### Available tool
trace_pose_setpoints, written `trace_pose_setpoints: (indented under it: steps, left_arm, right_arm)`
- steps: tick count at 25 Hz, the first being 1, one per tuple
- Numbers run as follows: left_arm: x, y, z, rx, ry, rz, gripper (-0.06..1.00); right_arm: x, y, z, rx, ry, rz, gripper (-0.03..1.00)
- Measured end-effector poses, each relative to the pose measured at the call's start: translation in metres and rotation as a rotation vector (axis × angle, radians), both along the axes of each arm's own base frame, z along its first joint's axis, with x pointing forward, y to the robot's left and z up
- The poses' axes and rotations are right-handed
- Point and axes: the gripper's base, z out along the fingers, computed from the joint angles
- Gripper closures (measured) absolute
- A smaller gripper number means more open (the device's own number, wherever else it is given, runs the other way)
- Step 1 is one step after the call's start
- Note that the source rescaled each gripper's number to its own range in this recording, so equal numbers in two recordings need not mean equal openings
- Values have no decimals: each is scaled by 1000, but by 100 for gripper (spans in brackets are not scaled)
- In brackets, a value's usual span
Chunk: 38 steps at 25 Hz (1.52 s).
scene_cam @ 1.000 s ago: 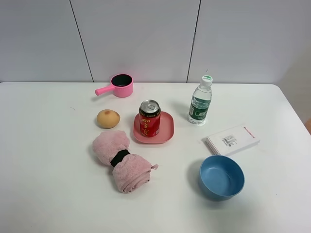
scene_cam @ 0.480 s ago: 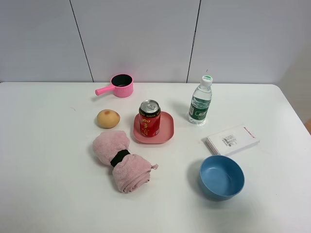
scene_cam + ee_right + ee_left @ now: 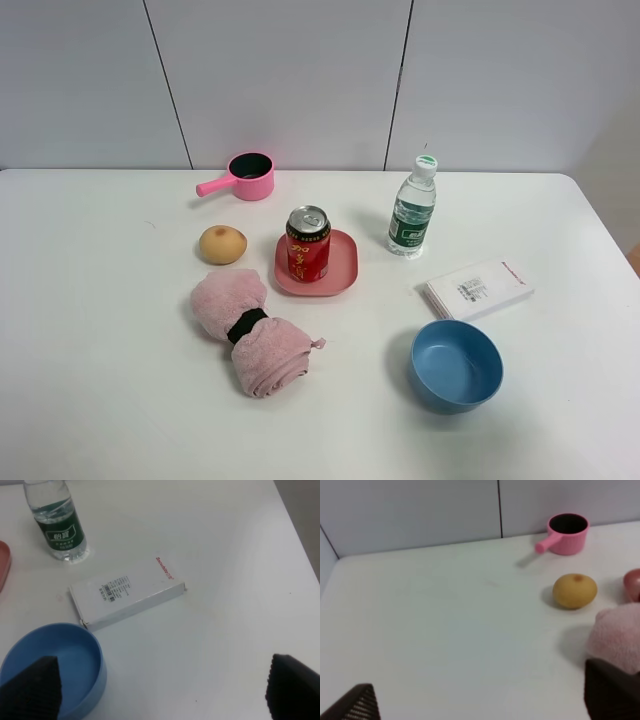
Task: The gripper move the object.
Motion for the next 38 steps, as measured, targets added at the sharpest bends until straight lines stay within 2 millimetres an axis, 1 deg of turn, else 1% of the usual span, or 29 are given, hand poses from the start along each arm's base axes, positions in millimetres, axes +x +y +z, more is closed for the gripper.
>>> trace_pose_setpoints:
  steps: [5, 7, 21, 30, 35, 38]
  left_arm:
    - [23, 2, -40, -78, 120, 48, 49]
    - [25, 2, -45, -88, 138, 53, 49]
    - [26, 2, -45, -96, 127, 57, 49]
    - [20, 1, -45, -93, 88, 50, 49]
    - [20, 2, -45, -88, 93, -70, 49]
    - [20, 2, -45, -87, 94, -92, 49]
  right_arm:
    - [0, 0, 0, 0, 0, 0, -3]
    - [0, 0, 0, 0, 0, 0, -3]
    - [0, 0, 0, 0, 0, 0, -3]
    - [0, 0, 0, 0, -1, 0, -3]
    - [0, 0, 0, 0, -1, 0, -3]
    - [0, 0, 0, 0, -1, 0, -3]
